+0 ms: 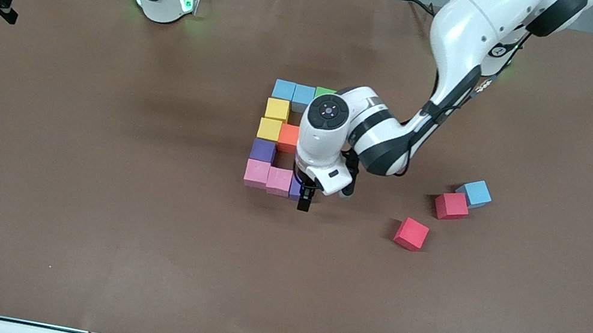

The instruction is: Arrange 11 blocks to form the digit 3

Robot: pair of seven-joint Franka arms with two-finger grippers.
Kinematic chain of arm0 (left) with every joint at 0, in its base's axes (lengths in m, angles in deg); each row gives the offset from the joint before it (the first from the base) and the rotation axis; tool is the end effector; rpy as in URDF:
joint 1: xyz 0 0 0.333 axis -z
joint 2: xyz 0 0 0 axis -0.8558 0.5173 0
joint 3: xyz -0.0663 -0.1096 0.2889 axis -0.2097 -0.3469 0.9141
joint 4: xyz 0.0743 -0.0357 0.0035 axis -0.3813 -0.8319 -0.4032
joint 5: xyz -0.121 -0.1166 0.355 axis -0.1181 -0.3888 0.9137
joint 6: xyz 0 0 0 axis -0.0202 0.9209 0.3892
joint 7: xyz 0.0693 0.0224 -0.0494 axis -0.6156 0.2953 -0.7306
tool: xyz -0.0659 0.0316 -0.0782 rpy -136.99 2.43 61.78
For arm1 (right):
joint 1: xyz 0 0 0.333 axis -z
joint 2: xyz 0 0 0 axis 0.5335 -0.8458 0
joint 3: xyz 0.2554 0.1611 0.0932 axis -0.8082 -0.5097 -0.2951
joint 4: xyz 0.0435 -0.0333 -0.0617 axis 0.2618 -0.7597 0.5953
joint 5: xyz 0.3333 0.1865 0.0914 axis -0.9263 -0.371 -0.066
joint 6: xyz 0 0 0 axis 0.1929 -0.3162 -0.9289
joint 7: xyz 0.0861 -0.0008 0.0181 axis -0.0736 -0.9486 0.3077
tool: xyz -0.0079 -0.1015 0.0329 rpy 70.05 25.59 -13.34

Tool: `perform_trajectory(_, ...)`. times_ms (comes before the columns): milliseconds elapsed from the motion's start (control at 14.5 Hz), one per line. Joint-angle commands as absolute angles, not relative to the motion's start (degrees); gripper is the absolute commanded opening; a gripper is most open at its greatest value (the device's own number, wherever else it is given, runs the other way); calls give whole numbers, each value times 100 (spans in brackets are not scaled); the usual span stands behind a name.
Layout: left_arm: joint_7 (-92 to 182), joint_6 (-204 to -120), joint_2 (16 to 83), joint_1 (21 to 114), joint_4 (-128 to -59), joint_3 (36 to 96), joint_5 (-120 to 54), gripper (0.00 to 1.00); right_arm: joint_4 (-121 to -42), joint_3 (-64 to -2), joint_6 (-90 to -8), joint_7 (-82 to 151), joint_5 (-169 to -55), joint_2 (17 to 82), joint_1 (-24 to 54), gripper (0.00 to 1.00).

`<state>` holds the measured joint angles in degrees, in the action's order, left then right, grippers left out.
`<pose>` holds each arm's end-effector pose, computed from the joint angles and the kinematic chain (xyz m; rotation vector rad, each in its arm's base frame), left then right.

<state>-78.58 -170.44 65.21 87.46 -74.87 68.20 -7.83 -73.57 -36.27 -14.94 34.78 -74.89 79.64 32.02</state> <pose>0.5609 -0.4771 0.2958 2.3112 1.9873 0.0903 0.5003 -0.0190 0.6710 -3.1317 -0.0744 0.0601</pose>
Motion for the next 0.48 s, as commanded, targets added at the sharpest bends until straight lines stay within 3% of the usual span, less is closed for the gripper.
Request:
perform_trajectory(0, -6150, -16697, 5646, 8198, -8254, 6689, -1221, 100, -7414, -3599, -1451, 3337, -7392, 8048, 3162, 100)
perform_trajectory(413, -1721, -16012, 4616, 7319, -9081, 6689, -1513, 100, -7414, -3590, -1425, 3240, -7410, 8048, 3171, 100)
